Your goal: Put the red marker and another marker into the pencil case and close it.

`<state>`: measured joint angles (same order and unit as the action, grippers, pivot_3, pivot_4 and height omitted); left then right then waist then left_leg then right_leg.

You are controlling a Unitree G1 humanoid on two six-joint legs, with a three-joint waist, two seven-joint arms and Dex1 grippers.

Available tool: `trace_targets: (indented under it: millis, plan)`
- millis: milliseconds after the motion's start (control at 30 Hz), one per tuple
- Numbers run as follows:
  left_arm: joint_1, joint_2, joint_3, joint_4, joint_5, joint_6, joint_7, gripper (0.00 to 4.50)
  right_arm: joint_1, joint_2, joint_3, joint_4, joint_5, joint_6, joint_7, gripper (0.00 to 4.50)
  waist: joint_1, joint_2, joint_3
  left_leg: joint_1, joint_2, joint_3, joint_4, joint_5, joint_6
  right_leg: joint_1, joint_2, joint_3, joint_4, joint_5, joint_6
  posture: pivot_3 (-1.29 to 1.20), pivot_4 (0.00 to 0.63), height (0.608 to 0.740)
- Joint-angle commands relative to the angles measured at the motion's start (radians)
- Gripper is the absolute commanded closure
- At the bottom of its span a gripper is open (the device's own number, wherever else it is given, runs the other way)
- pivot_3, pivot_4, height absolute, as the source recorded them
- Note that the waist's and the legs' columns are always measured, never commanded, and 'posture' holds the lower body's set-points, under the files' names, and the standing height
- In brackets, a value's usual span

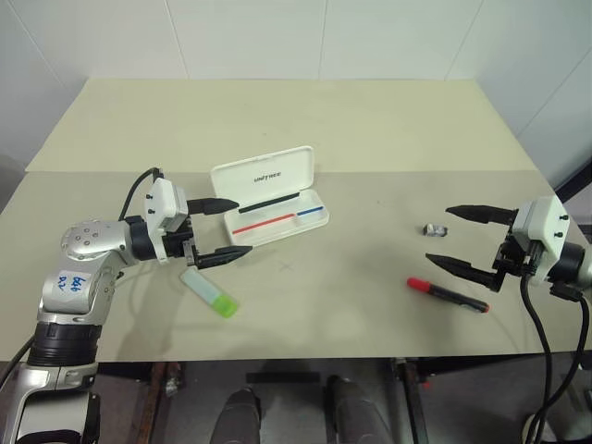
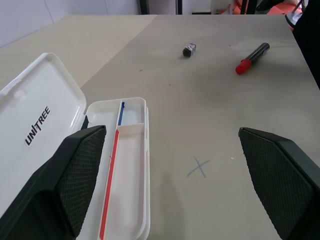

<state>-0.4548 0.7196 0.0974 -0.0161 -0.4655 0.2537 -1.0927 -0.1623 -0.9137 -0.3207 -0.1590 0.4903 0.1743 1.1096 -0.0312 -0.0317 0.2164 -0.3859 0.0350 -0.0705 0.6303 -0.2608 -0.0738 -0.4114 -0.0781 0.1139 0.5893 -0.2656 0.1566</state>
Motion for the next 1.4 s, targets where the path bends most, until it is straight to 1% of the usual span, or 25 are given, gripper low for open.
trace_targets:
  millis: [33,267,433,567,633,833,1000,1200,1400]
  plan:
    - [-0.001,0.001,0.014,-0.034,-0.007,0.0,0.006,0.04,-0.012,-0.003,-0.008,-0.021,0.004,-0.01,0.0,0.01,0.0,0.0,0.0,0.0,0.0,0.0,0.0,0.0,0.0,0.0,0.0,0.0,0.0,0.0,0.0,0.0,0.15,0.74]
    - [0.003,0.0,-0.002,-0.016,0.021,-0.002,0.018,0.04,-0.046,0.039,0.046,-0.044,0.01,-0.001,-0.019,0.01,0.0,0.0,0.0,0.0,0.0,0.0,0.0,0.0,0.0,0.0,0.0,0.0,0.0,0.0,0.001,0.0,0.15,0.74]
    - [0.02,-0.011,-0.017,0.012,0.062,-0.01,0.053,0.04,-0.101,0.119,0.145,-0.126,0.024,0.027,-0.053,0.01,-0.004,0.0,0.0,0.001,0.0,0.0,0.0,0.0,0.0,0.0,0.0,0.0,0.001,0.001,0.002,0.0,0.15,0.74]
    - [0.017,-0.012,-0.02,0.093,0.113,-0.085,0.057,0.9,-0.147,0.181,0.215,-0.183,0.007,0.052,-0.102,0.01,-0.003,0.0,0.0,0.0,0.0,0.0,0.0,0.0,0.0,0.0,0.0,0.0,0.002,0.001,0.002,0.0,0.15,0.74]
    - [0.009,-0.019,-0.041,0.129,0.147,-0.118,0.06,1.55,-0.164,0.196,0.224,-0.185,0.009,0.053,-0.11,0.01,0.0,0.0,0.0,0.0,0.0,0.0,0.0,0.0,0.0,0.0,0.0,0.0,0.001,0.001,0.002,0.0,0.15,0.74]
    - [-0.02,-0.052,-0.081,0.202,0.198,-0.178,0.055,1.55,-0.175,0.221,0.233,-0.201,0.0,0.048,-0.138,0.01,0.005,0.0,0.0,0.0,0.0,-0.001,0.0,0.0,0.0,-0.001,0.0,-0.001,0.002,0.001,0.002,0.0,0.15,0.74]
    - [-0.096,-0.098,-0.147,0.323,0.273,-0.199,0.071,1.55,-0.166,0.256,0.236,-0.245,-0.008,0.05,-0.187,0.01,0.003,0.0,0.0,0.0,0.0,-0.001,0.0,0.0,0.0,-0.001,0.0,-0.001,0.002,0.002,0.004,0.0,0.15,0.74]
    - [-0.157,-0.116,-0.179,0.438,0.332,-0.221,0.081,1.55,-0.157,0.273,0.244,-0.311,-0.01,0.078,-0.238,0.01,0.0,0.0,0.0,0.0,0.0,-0.001,-0.001,0.0,0.0,-0.001,0.0,-0.001,0.003,0.004,0.007,0.0,0.15,0.74]
    - [-0.207,-0.135,-0.217,0.517,0.365,-0.243,0.057,1.55,-0.152,0.279,0.243,-0.354,-0.01,0.098,-0.278,0.01,0.002,0.0,0.0,0.0,0.0,-0.001,0.001,0.001,0.0,0.0,0.0,-0.001,0.002,0.005,0.007,0.0,0.15,0.74]
